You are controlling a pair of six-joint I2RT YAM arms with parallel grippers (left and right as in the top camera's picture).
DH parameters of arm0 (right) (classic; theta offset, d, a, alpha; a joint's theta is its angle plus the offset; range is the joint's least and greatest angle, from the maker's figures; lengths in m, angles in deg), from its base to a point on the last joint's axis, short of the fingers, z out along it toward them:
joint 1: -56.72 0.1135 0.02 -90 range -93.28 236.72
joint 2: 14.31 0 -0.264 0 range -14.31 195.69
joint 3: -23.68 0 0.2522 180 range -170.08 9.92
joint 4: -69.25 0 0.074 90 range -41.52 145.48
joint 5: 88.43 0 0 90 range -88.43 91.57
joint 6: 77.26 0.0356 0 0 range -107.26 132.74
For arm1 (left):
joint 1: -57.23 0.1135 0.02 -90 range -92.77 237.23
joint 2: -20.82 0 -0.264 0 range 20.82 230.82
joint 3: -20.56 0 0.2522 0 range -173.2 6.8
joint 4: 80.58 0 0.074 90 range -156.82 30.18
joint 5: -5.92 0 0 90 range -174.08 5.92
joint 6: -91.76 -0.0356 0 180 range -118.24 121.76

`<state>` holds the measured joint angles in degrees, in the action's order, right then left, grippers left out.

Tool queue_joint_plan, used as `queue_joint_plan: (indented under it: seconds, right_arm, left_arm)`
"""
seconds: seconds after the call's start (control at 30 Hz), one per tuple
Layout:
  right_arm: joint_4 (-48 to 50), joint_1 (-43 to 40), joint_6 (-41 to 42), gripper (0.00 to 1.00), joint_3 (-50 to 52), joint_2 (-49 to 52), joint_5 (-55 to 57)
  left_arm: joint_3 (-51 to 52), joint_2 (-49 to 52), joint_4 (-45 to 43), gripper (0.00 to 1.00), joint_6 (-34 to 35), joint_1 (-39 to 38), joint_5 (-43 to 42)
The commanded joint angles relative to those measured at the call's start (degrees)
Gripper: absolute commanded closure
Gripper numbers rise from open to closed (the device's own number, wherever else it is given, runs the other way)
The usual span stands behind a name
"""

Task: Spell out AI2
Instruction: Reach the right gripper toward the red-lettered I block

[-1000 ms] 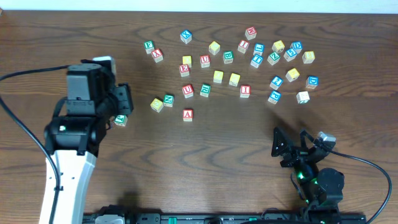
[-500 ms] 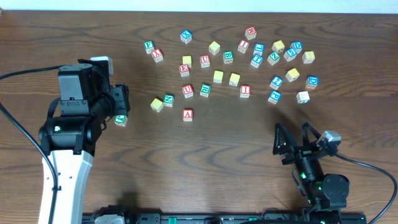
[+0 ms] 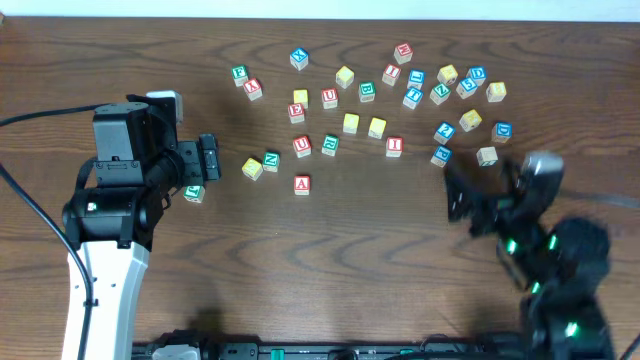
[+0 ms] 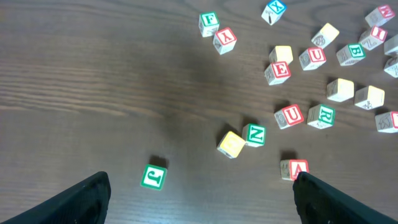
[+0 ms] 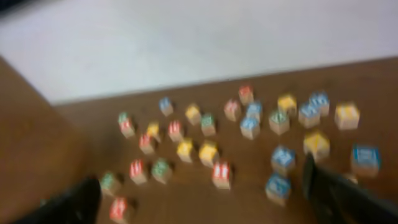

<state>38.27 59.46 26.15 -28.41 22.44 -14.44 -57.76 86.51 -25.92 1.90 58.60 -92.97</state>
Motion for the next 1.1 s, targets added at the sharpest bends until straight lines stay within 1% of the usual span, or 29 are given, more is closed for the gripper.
queue_joint_plan:
  seconds: [0.0,0.03,0.13,0.2,0.33,0.37,0.47,0.57,0.67,0.73,0.8,0.93,1.07]
  right_arm:
    - [-6.14,0.46,-7.19,0.01,-13.33,15.06,0.44]
    - [-12.66,1.90,-7.93,0.01,-22.53,23.78,0.61]
    - [-23.87,4.70,-7.93,0.01,-38.29,37.22,1.60]
    - [-31.39,6.49,-7.96,0.01,-48.83,45.75,4.28]
    - [-42.60,9.88,-7.96,0.01,-64.65,58.62,10.19]
    - [-43.89,10.45,-7.96,0.01,-66.51,60.28,10.58]
    - [-44.94,12.79,-7.93,0.01,-69.81,64.54,10.49]
    - [-43.04,15.28,-7.43,0.01,-69.66,66.64,8.66]
    - [-42.75,16.41,-7.50,0.01,-69.66,68.17,5.38]
    - [-42.21,16.68,-7.50,0.01,-69.64,68.67,5.38]
    - [-41.44,16.83,-7.26,0.06,-69.64,69.37,5.55]
    - [-42.42,17.38,-1.36,0.09,-69.64,70.42,12.15]
    - [-43.71,17.73,2.56,0.11,-69.61,72.00,16.74]
  left_arm:
    - [-1.79,-0.11,0.46,0.07,-0.13,0.22,-0.35]
    - [-1.79,-0.11,0.46,0.07,-0.13,0.22,-0.35]
    - [-1.79,-0.11,0.46,0.07,-0.13,0.24,-0.35]
    - [-1.79,-0.11,0.46,0.06,-0.13,0.24,-0.35]
    - [-1.79,-0.11,0.46,0.06,-0.13,0.24,-0.35]
    - [-1.79,-0.11,0.46,0.06,-0.13,0.24,-0.35]
    - [-1.79,-0.11,0.46,0.06,-0.13,0.24,-0.35]
    - [-1.79,-0.11,0.46,0.06,-0.13,0.24,-0.35]
    - [-1.79,-0.11,0.46,0.06,-0.13,0.22,-0.35]
    - [-1.79,-0.11,0.46,0.06,-0.13,0.24,-0.35]
    - [-1.79,-0.11,0.46,0.05,-0.13,0.24,-0.35]
    - [-1.79,-0.11,0.46,0.06,-0.13,0.22,-0.35]
    - [-1.79,-0.11,0.46,0.06,-0.13,0.24,-0.35]
